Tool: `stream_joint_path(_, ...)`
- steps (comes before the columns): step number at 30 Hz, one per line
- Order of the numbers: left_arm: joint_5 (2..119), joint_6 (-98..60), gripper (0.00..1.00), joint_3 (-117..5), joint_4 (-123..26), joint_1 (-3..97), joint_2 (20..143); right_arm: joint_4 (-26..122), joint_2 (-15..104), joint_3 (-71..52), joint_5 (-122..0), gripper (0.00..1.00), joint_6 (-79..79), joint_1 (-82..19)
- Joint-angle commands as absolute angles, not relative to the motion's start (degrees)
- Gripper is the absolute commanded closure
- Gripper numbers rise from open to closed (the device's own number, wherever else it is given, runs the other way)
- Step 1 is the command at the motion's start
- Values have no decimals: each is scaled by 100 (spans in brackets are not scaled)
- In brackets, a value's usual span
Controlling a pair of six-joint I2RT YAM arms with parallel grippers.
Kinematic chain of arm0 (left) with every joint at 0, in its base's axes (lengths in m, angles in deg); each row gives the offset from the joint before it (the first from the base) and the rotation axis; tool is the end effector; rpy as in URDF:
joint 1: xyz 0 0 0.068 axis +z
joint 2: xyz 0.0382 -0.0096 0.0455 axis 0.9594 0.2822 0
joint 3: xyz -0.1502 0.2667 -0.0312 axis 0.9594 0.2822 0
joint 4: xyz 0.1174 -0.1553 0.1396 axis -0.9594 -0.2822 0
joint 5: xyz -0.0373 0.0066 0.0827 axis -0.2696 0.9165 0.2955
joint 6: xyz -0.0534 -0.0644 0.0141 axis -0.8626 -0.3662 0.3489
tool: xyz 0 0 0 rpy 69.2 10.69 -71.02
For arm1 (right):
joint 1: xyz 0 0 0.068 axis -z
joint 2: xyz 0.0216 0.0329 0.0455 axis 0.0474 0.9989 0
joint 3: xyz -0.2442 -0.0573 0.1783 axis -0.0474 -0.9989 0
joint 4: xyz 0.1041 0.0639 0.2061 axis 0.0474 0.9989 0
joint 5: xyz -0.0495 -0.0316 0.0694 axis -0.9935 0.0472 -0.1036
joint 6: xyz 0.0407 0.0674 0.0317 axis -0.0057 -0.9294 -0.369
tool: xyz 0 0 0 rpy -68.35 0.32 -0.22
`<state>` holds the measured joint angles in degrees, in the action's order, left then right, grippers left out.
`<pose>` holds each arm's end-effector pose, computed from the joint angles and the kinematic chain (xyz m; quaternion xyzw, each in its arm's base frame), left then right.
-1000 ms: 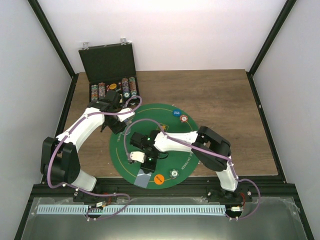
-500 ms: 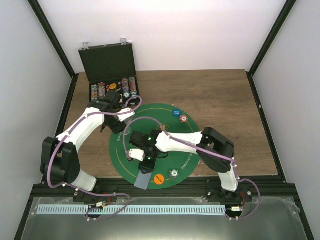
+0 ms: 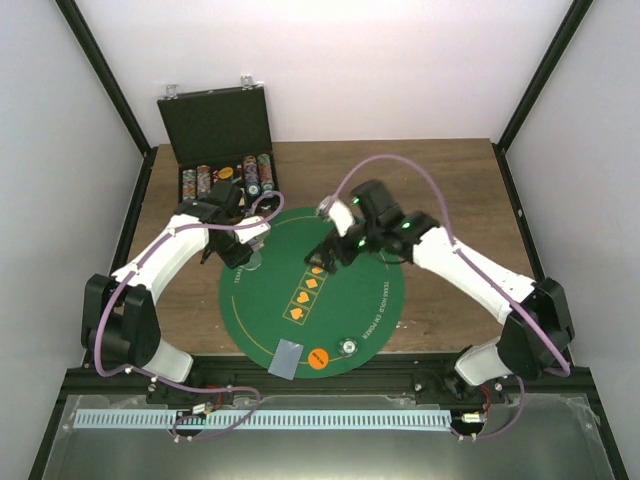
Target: Distribute texas hold em gaming equipment
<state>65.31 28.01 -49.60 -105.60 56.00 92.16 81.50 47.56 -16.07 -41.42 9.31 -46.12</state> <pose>0.2525 -0.0846 0.2487 0.4424 0.8873 -0.0087 0.1303 0.2023 0.2375 0.3065 -0.4304 0.8077 0.3220 0.2421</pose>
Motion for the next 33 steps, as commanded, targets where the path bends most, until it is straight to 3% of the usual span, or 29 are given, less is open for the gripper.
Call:
stream_joint_path(1,6365,3004,60,-5244,-10742,5548,9183,6865,4744,-1783,-2768,0,-371,-3661)
stream_joint_path(5,6226,3204,60,-5453,-11040,5301,9149,5774,5346,-1749,-1630,0,-1388,-3095)
stream_joint_path(13,5984,3269,60,-5883,-11446,4856,9253,5134,6515,-1172,-667,0,-1734,-3084)
stream_joint_path(33,5562,3219,60,-6220,-11640,4768,9319,4094,7822,-357,332,7,-2112,-3602)
